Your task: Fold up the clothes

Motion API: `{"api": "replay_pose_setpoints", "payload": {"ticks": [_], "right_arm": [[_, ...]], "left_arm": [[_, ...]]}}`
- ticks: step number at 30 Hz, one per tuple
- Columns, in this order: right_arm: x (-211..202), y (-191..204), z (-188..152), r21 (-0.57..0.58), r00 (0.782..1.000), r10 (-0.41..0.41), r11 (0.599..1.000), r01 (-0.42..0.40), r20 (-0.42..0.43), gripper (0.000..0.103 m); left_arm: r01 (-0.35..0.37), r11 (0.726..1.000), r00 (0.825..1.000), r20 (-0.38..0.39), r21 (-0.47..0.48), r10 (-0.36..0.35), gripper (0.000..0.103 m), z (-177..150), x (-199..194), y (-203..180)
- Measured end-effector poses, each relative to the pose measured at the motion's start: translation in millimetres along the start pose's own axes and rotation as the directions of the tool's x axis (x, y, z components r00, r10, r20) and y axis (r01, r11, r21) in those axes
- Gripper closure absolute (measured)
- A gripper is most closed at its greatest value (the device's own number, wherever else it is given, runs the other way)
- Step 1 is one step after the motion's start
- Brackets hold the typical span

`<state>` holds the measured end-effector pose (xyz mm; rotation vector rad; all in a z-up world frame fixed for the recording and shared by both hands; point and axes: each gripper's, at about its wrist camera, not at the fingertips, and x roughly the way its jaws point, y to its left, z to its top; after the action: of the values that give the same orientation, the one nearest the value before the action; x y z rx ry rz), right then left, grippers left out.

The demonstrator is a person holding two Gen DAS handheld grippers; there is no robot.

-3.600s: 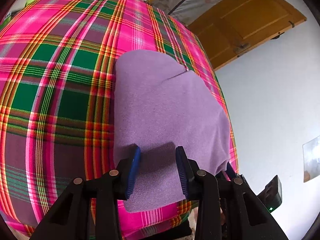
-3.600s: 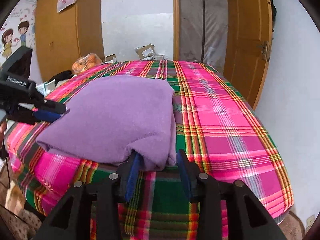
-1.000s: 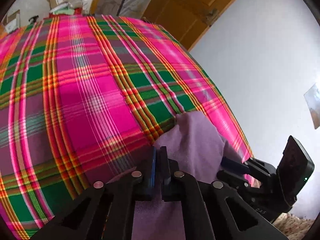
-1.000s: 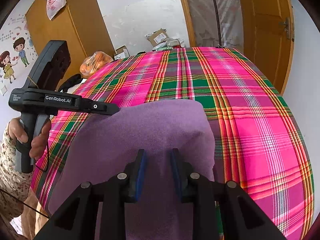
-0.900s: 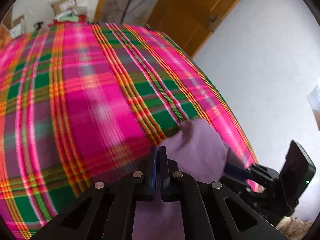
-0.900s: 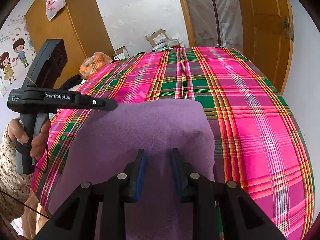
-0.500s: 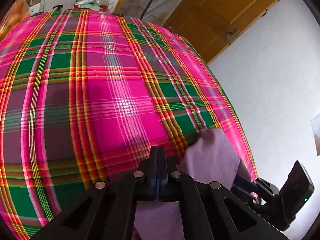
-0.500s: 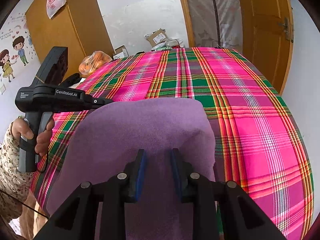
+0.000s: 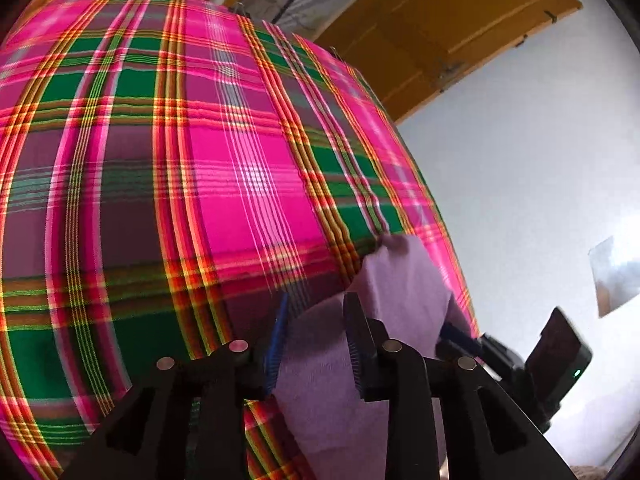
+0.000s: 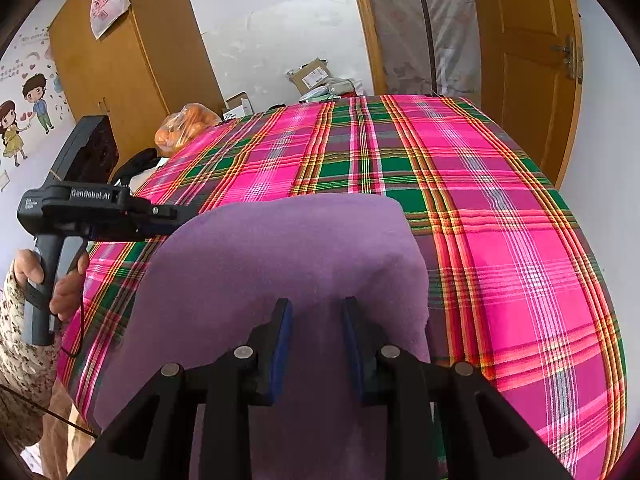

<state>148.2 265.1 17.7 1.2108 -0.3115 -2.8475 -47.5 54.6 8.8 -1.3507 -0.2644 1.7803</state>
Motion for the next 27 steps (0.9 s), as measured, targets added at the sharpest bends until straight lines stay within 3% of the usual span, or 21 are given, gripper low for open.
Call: {"api": "replay_pose_setpoints", "payload": {"ticks": [5,7,9,14,16,18,20,27], "right_arm": [[1.2,0.5,0.6,0.000,1.000,-0.002,1.000,0.002,-0.001,0.077],[1.6,0.4,0.5,0.001,1.000,-0.003,1.000,0.003,0.000,0.077],[2.0,0.2,0.1,0.003,1.000,-0.003,1.000,0.003,0.000,0.077],[3.0,-0.3,-0.8,0.008,1.000,-0.003,1.000,0.003,0.002,0.076],[3.4,-0.5,-1.2,0.010,1.000,-0.004,1.000,0.004,0.002,0.076],[4.1,-0.7,-1.5,0.010,1.000,-0.003,1.000,0.003,0.002,0.076],[5.0,-0.6,-2.0,0.009,1.000,-0.003,1.000,0.003,0.002,0.076],[3.5,1.3,-2.0,-0.012,1.000,-0.014,1.000,0.014,-0.002,0.076]], "left_arm": [[0.003,1.000,1.000,-0.002,0.008,-0.003,0.076,-1.2,-1.1,0.7],[-0.049,0.997,0.999,0.009,0.066,0.048,0.095,-3.5,-3.3,-5.5],[-0.092,0.990,0.996,0.033,0.109,0.089,0.099,-5.5,-7.0,-10.4],[-0.109,0.991,0.992,0.076,0.076,0.103,0.101,-3.4,-15.2,-5.3],[-0.157,0.986,0.983,0.102,0.063,0.150,0.103,-2.6,-14.1,-2.8],[-0.155,0.987,0.983,0.108,0.028,0.152,0.103,-1.5,-14.8,5.7],[-0.101,0.994,0.990,0.097,-0.038,0.104,0.103,-1.2,-15.7,16.3],[-0.122,0.993,0.982,0.142,-0.004,0.121,0.100,-14.6,-35.3,-5.3]]}}
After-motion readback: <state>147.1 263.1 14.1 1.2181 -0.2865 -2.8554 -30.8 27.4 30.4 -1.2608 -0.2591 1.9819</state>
